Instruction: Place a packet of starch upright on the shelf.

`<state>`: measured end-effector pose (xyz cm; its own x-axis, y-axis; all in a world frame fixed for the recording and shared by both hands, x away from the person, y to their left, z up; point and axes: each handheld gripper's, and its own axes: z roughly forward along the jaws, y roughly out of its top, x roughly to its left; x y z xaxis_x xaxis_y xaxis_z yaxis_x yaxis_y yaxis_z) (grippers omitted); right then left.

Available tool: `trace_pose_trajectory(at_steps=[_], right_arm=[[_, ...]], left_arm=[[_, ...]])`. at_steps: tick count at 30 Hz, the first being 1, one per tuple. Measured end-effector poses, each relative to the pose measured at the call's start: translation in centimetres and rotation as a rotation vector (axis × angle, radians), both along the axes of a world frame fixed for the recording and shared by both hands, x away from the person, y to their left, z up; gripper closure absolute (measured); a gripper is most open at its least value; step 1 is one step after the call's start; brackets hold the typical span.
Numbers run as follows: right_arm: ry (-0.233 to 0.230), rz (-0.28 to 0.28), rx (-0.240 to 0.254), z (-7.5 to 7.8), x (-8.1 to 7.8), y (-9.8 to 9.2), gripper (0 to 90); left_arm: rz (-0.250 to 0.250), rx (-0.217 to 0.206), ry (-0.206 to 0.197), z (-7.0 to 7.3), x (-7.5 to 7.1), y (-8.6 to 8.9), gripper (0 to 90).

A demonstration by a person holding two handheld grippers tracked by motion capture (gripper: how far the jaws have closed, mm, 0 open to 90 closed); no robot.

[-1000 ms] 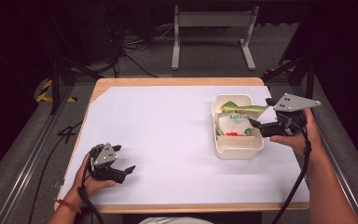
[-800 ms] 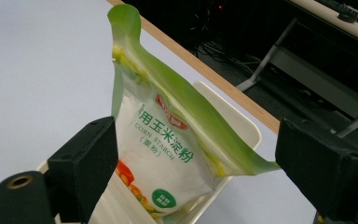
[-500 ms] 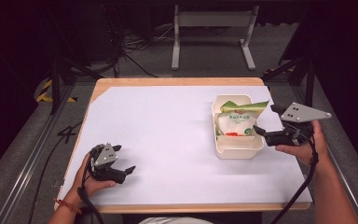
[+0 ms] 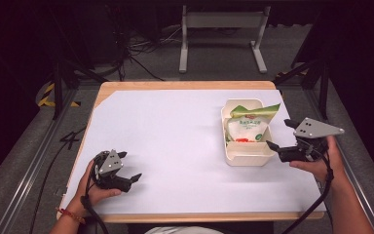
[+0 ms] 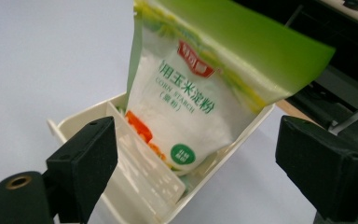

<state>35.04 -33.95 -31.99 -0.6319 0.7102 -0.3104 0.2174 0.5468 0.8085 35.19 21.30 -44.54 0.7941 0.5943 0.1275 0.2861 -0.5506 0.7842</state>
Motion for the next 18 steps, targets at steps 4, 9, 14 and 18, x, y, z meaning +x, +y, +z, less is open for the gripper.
trace_pose_trajectory(at_steps=[4,9,14,18], right_arm=[[0.013,0.002,-0.016,-1.0,-0.5,-0.2,12.6],[0.024,0.000,-0.027,-2.0,-1.0,-0.6,12.5],[0.032,-0.015,-0.034,-3.0,-1.5,-1.1,12.4],[0.042,-0.018,-0.035,-3.6,-1.8,-1.4,12.2]], left_arm=[[0.000,0.007,-0.006,0.1,0.0,0.0,9.5],[0.009,-0.002,-0.016,0.3,-0.2,0.2,9.7],[0.009,-0.003,-0.016,0.3,-0.2,0.2,9.7],[0.009,-0.003,-0.015,0.3,-0.2,0.2,9.7]])
